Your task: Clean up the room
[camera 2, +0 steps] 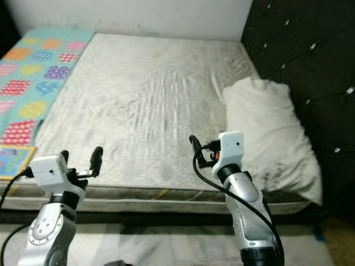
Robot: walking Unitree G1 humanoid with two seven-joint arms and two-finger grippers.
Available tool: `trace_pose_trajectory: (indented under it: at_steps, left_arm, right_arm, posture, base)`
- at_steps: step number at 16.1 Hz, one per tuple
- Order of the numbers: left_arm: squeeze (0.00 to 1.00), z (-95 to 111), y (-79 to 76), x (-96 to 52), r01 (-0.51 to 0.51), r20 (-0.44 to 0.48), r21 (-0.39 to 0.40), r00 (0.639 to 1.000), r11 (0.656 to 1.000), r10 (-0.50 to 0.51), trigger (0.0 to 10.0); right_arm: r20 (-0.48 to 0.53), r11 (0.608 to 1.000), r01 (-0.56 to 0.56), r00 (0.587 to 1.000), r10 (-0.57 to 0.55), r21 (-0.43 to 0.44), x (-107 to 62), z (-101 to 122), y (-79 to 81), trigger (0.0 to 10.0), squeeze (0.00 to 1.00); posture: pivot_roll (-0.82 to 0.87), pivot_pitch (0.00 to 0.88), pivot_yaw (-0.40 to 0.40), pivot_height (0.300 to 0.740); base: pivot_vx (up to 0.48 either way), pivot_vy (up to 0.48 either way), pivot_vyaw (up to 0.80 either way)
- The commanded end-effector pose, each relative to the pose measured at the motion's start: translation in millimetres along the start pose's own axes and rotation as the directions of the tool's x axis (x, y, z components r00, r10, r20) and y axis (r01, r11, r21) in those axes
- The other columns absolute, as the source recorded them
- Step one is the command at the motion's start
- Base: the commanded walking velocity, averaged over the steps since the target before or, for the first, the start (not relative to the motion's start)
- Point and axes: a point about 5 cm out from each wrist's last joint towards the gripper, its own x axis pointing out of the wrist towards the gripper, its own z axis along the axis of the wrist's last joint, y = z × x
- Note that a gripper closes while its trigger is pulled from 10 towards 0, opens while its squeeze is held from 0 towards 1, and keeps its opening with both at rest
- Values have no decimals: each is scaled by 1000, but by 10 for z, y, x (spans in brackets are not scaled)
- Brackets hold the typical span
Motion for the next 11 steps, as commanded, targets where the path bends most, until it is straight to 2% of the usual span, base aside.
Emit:
trace_pose_trajectory:
  at_steps: [1, 8, 11]
  left_arm:
    - [0, 36, -69, 0, 27, 14, -8, 1000, 1000, -27, 10000]
    - [0, 25, -76, 3, 40, 5, -13, 999, 999, -40, 10000]
    - [0, -37, -57, 14, -6, -39, -26, 999, 1000, 5, 10000]
  right_arm:
    - [-1, 1000, 17, 1000, -17, -12, -23, 12, -69, 10000, 0]
    - [-6, 1000, 7, 1000, -7, -9, -3, -3, -40, 10000, 0]
    - [-10, 1000, 17, 1000, -17, -25, 2, -15, -48, 10000, 0]
  posture:
    - [-122, 147, -22, 740]
    - [-114, 138, -21, 740]
    - [-112, 135, -20, 740]
  base:
    - [356, 0, 0]
    - [346, 0, 0]
    - [0, 0, 0]
